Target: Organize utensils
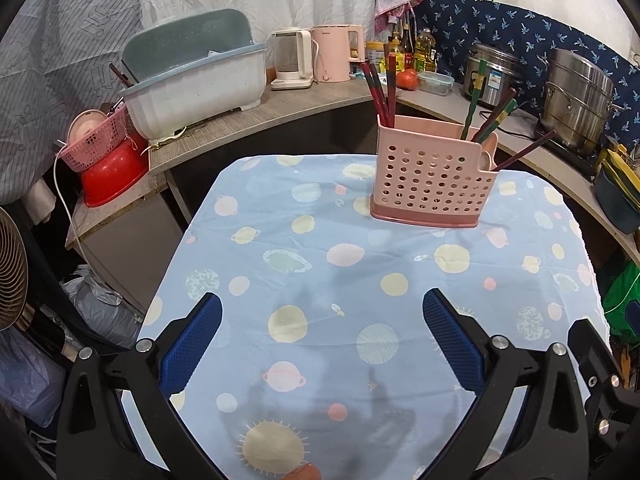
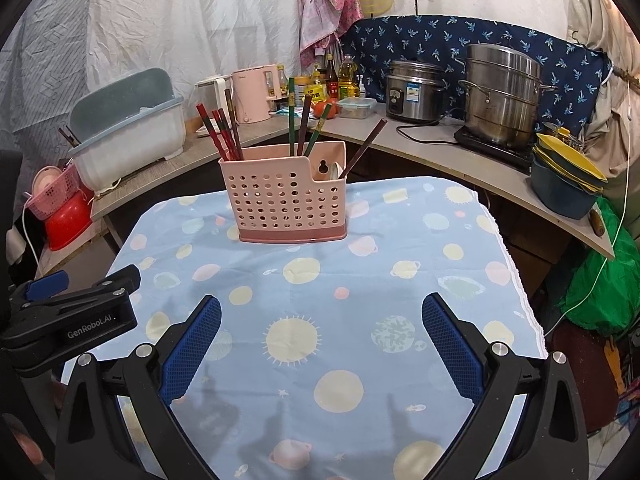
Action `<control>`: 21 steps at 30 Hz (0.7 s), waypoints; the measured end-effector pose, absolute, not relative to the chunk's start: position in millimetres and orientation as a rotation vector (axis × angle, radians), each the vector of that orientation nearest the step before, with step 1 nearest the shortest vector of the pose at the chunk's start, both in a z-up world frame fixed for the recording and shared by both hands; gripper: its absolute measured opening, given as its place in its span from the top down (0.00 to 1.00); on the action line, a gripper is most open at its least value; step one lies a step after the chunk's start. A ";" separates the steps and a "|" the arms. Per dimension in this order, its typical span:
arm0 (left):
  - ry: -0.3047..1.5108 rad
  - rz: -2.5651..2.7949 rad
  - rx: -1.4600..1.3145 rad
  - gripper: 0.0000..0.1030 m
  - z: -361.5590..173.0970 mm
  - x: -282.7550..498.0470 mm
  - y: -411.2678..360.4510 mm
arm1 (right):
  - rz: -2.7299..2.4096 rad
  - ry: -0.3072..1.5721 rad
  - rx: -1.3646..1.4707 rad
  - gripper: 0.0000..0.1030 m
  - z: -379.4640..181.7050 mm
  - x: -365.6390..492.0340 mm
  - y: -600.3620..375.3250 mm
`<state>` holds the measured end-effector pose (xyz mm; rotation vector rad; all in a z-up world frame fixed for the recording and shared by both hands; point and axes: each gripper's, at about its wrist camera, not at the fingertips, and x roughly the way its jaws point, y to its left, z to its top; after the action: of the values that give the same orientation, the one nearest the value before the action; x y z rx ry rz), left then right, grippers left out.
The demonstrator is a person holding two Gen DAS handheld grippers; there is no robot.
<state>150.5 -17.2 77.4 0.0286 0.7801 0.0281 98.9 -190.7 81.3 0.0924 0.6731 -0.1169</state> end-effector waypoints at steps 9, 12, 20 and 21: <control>0.769 0.010 0.060 0.07 77.8 146.5 -24.6 | -0.114 0.684 0.083 0.05 77.7 99.0 -187.4; 0.765 0.014 0.068 0.07 77.9 145.4 -26.7 | -0.114 0.686 0.080 0.05 77.6 98.3 -186.4; 0.769 0.008 0.062 0.07 76.3 143.3 -26.8 | -0.116 0.688 0.081 0.05 77.6 98.7 -186.3; 0.769 0.007 0.062 0.07 76.3 143.3 -26.7 | -0.116 0.687 0.080 0.05 77.7 98.6 -186.2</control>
<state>143.3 -26.7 76.3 0.0616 0.7689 0.0074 98.6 -186.2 77.7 0.0805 0.6874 -0.1160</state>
